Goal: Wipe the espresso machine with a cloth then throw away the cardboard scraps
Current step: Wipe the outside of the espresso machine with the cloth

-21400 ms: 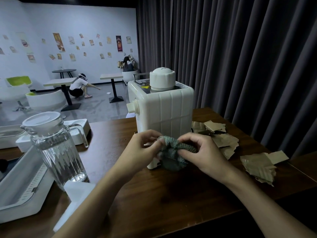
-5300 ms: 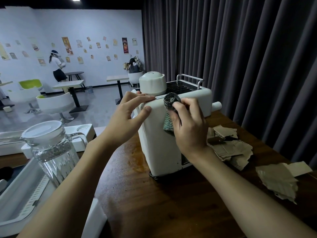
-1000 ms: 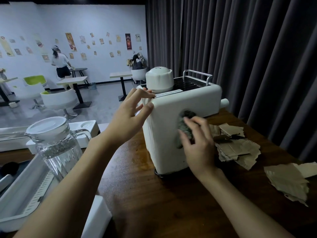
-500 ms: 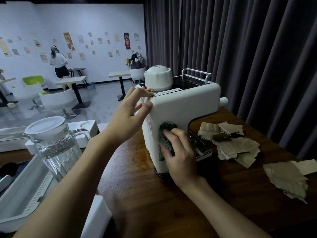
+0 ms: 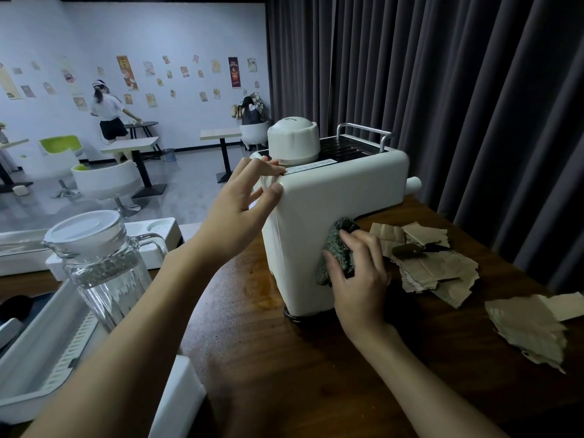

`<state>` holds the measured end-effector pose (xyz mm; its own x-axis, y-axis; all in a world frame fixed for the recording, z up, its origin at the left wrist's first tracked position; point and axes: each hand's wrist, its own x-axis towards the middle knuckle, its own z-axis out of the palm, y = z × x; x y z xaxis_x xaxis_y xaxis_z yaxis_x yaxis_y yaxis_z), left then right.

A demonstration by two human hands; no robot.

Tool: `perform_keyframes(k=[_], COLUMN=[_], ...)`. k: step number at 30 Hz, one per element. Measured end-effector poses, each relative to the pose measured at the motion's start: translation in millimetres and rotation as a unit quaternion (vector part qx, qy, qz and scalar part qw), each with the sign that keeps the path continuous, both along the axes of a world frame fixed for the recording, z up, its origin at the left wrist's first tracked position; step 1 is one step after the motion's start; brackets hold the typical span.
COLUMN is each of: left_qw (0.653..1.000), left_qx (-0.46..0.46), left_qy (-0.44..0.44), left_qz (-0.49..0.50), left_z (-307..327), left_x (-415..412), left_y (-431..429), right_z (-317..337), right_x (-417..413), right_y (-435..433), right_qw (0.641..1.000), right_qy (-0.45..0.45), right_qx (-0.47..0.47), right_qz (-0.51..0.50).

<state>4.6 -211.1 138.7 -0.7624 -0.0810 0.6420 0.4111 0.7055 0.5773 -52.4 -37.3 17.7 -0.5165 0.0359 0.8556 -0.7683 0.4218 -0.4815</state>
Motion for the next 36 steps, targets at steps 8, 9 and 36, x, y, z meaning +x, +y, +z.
perform_keyframes(k=[8,9,36], left_qw=[1.0,1.0,1.0], left_qx=[0.014,0.01,-0.004], left_qy=[0.008,0.009,-0.002], left_qz=[-0.011,-0.009,-0.016], left_z=[-3,-3,-3], left_x=[-1,0,10], left_y=[1,1,8], right_z=[-23,-25,-39], right_x=[31,32,39], right_y=[-26,-26,-19], right_qw=[0.993,0.991,0.979], right_qy=[0.025,0.033,0.013], right_qx=[0.083,0.102,0.19], right_qz=[0.075,0.078,0.077])
